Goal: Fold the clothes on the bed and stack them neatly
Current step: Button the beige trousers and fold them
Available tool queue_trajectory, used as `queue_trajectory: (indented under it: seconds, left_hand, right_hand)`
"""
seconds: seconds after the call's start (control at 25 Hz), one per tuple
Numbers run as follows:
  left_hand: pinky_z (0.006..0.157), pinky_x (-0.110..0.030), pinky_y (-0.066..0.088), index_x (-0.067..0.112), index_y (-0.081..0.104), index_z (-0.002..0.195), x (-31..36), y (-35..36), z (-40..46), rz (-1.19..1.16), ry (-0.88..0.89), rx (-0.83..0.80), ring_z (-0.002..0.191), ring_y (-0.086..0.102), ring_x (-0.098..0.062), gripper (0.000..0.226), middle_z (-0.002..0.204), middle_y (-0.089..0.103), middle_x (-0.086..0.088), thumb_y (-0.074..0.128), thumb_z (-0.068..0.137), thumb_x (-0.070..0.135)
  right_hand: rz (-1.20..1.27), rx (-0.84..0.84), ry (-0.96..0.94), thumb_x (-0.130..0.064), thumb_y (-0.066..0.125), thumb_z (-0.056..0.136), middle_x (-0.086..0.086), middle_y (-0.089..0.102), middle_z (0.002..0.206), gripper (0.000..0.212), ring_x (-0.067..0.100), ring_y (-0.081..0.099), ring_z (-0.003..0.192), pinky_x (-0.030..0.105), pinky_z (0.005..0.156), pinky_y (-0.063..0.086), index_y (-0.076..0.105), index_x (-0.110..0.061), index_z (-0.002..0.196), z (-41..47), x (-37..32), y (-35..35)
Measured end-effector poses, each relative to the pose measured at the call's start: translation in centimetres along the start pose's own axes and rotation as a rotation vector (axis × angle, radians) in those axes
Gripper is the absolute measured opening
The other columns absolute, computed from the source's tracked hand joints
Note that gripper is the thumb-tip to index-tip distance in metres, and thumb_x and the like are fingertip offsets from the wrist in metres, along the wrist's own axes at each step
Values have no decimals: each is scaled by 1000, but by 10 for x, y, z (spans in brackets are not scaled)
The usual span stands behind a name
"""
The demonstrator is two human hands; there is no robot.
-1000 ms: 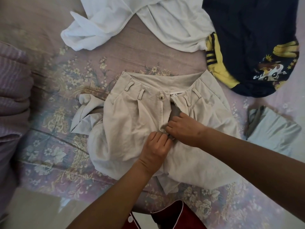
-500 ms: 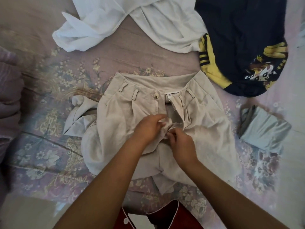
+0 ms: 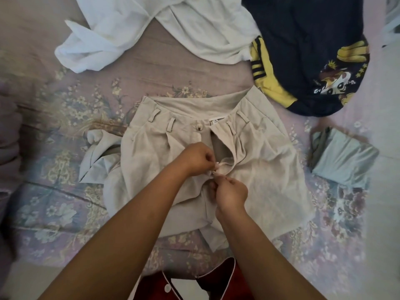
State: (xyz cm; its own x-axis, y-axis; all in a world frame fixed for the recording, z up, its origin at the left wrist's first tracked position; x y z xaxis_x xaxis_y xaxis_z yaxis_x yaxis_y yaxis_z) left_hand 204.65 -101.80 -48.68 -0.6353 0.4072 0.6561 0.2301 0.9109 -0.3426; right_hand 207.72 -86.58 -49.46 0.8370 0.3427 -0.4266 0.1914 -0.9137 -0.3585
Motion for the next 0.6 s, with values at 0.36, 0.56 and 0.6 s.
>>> queue_trajectory:
  seconds: [0.36, 0.56, 0.6]
  left_hand:
    - [70, -26, 53, -2, 77, 92, -28, 0, -2, -2, -190, -67, 73, 68, -22, 10, 83, 74, -15, 78, 86, 6]
    - [88, -39, 50, 3, 73, 100, -10, 3, -1, 295, -142, 82, 106, 64, -31, 16, 111, 67, -15, 70, 92, 17]
    - [89, -41, 48, 2, 70, 102, -7, 2, -8, 230, -132, 177, 106, 62, -32, 16, 112, 64, -16, 68, 94, 16]
  right_hand:
    - [-4, -91, 44, 2, 55, 94, 7, 53, 61, 32, 15, 45, 54, 24, 51, 39, 54, -10, 64, -4, 10, 8]
    - [-126, -47, -67, -7, 59, 97, 5, 57, 63, 30, 17, 51, 60, 26, 58, 43, 59, -10, 67, 1, 6, 3]
    - [-97, -51, -52, -6, 60, 96, 5, 56, 62, 31, 16, 49, 59, 25, 54, 41, 58, -10, 65, 2, 6, 2]
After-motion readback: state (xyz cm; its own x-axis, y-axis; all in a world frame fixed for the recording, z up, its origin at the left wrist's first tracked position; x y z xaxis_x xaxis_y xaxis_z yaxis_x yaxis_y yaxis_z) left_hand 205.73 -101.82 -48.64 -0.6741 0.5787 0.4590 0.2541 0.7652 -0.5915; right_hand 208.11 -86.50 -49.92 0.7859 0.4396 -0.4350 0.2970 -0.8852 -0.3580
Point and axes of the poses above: each hand's wrist, its own z-axis towards the middle knuckle, its own y-axis out of the palm, x = y × z, the point moved 9 cm from there along z, towards the middle knuckle
